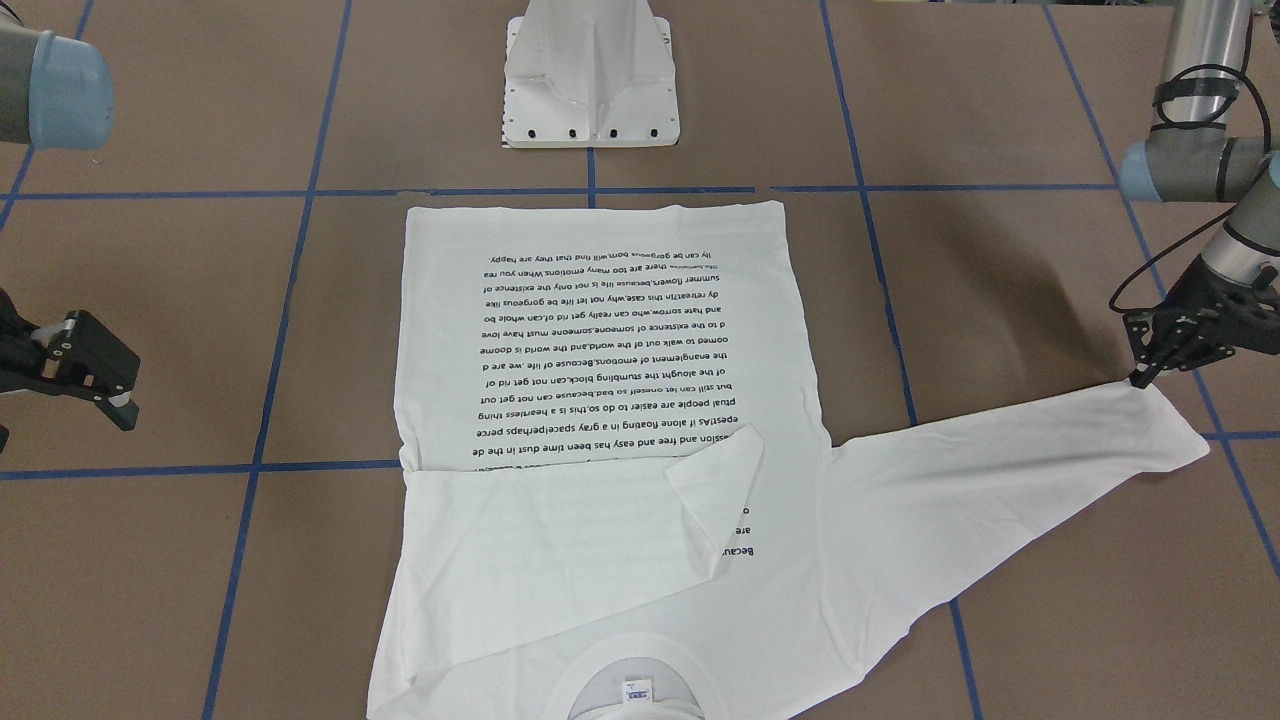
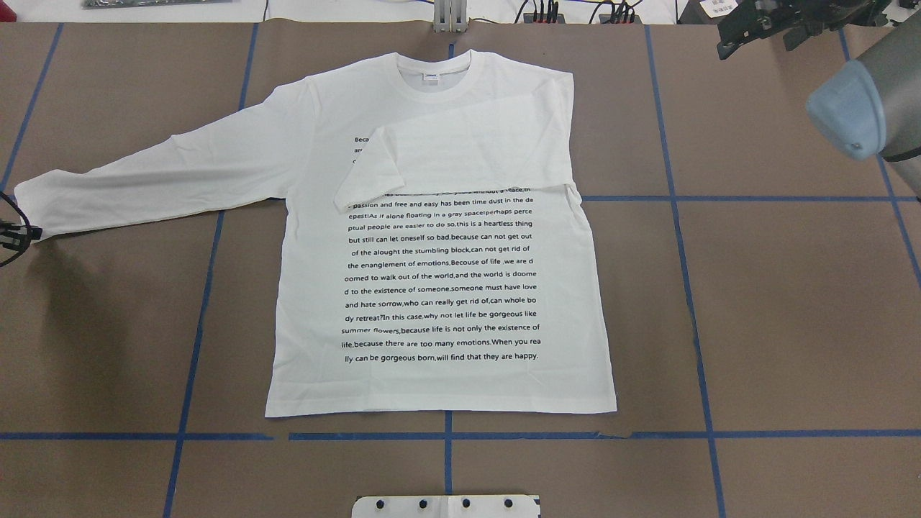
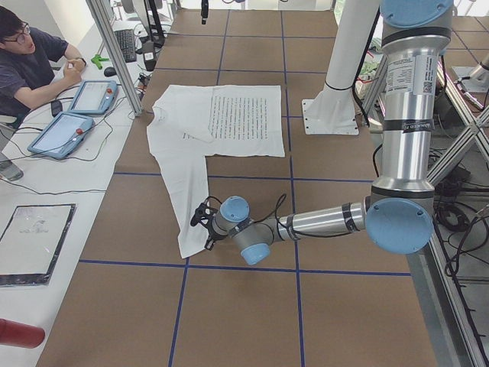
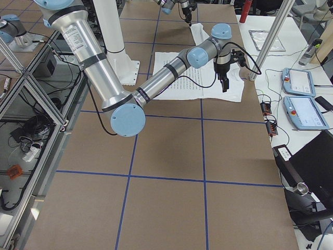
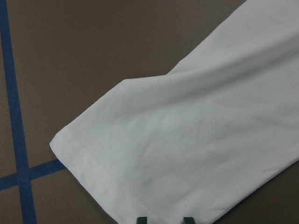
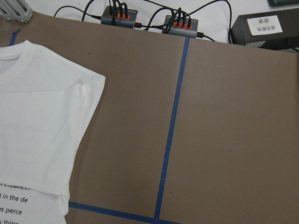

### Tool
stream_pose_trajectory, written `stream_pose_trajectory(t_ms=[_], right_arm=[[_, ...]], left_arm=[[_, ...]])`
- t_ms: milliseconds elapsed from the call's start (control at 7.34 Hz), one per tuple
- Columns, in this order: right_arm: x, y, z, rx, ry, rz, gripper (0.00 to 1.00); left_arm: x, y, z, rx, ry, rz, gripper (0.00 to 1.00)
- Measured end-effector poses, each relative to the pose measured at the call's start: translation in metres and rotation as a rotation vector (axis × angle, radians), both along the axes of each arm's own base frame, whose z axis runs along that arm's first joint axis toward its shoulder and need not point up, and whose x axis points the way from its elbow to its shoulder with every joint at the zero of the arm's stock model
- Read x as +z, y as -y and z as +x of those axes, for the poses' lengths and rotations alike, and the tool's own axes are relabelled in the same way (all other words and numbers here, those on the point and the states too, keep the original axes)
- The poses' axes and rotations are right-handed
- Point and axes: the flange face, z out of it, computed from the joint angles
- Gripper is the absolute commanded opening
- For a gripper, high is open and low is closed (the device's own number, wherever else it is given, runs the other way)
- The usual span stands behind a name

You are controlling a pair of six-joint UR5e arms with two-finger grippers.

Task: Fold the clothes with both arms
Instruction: 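Grasp the sleeve cuff nearest the left gripper and lift it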

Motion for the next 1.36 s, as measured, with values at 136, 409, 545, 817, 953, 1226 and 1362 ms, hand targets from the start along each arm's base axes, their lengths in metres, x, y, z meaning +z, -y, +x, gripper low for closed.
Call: stream_pose_trajectory(t_ms=[136, 409, 545, 817, 953, 1226, 1362], right_arm=[[0.000, 0.000, 0.000, -0.001, 0.000, -0.001, 1.00], [0.000, 0.000, 0.000, -0.001, 0.000, -0.001, 1.00], [0.000, 0.000, 0.000, 0.000, 0.000, -0.002, 1.00], [0.002, 0.000, 0.001, 0.000, -0.001, -0.005, 1.00], [0.003, -0.001, 0.001, 0.000, -0.001, -0.007, 1.00], [0.005, -0.002, 0.000, -0.001, -0.001, -0.010, 1.00], [0.005, -0.002, 0.000, -0.001, -0.001, -0.010, 1.00]], left_arm=[[-0.001, -0.004, -0.002, 0.003, -0.009, 0.013, 0.00], [-0.028, -0.007, -0.003, 0.009, -0.047, 0.067, 0.00], [-0.053, -0.003, -0.001, 0.013, -0.074, 0.107, 0.00], [-0.112, 0.021, 0.009, 0.030, -0.135, 0.155, 0.00], [-0.151, 0.043, 0.016, 0.032, -0.147, 0.155, 0.00], [-0.263, 0.087, 0.035, 0.016, -0.149, 0.105, 0.00], [-0.325, 0.109, 0.049, -0.010, -0.165, 0.051, 0.00]])
